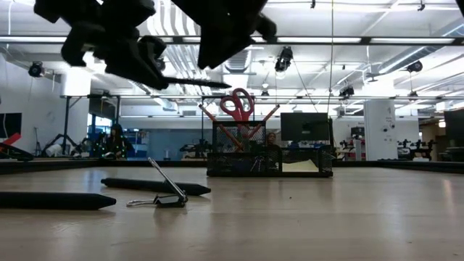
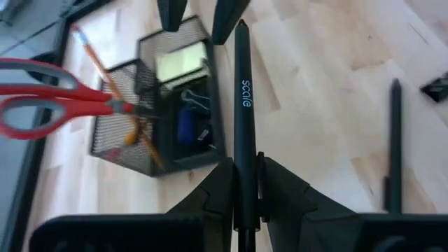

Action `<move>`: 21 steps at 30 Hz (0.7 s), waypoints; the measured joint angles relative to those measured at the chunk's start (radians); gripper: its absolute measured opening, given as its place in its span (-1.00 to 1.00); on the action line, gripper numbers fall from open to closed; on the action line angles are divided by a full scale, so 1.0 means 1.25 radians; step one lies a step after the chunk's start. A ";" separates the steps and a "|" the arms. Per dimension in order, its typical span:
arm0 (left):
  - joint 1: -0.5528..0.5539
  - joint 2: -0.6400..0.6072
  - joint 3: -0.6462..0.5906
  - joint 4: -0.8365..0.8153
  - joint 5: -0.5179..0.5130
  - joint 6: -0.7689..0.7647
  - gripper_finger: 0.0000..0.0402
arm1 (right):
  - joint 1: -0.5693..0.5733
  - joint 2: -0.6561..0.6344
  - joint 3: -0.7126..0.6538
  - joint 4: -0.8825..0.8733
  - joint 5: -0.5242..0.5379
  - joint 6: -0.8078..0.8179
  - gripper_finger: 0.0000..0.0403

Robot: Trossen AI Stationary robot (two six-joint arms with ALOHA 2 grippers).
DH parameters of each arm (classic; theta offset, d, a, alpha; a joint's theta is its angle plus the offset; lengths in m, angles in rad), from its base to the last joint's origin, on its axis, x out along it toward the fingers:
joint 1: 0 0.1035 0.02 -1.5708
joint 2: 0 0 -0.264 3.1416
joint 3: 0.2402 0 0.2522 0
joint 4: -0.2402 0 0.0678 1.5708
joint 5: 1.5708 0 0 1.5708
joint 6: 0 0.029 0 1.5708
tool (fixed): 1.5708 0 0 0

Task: Pick and place office supplies into organizer
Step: Put the bottom right black pen into the desk organizer

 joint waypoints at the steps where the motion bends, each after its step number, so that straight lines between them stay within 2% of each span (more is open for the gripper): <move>1: 0.005 -0.001 0.007 -0.010 -0.006 0.000 -0.82 | 0.000 0.000 0.006 -0.020 0.015 0.019 -0.41; 5: 0.024 0.000 0.035 -0.062 -0.069 0.025 -0.82 | 0.001 0.000 0.023 -0.147 0.081 0.119 -0.22; 9: 0.047 0.005 0.088 -0.104 -0.157 0.126 -0.82 | 0.009 0.000 0.054 -0.339 0.210 0.297 -0.09; 11: 0.061 0.025 0.122 -0.120 -0.194 0.197 -0.82 | 0.014 0.000 0.072 -0.426 0.243 0.395 -0.06; 15: 0.079 0.085 0.195 -0.166 -0.254 0.392 -0.82 | 0.014 -0.001 0.097 -0.538 0.245 0.499 -0.05; 18: 0.087 0.153 0.244 -0.189 -0.332 0.548 -0.82 | 0.012 -0.003 0.101 -0.552 0.244 0.498 -0.08; 21: 0.096 0.212 0.301 -0.223 -0.381 0.645 -0.82 | 0.017 -0.007 0.101 -0.557 0.234 0.498 -0.11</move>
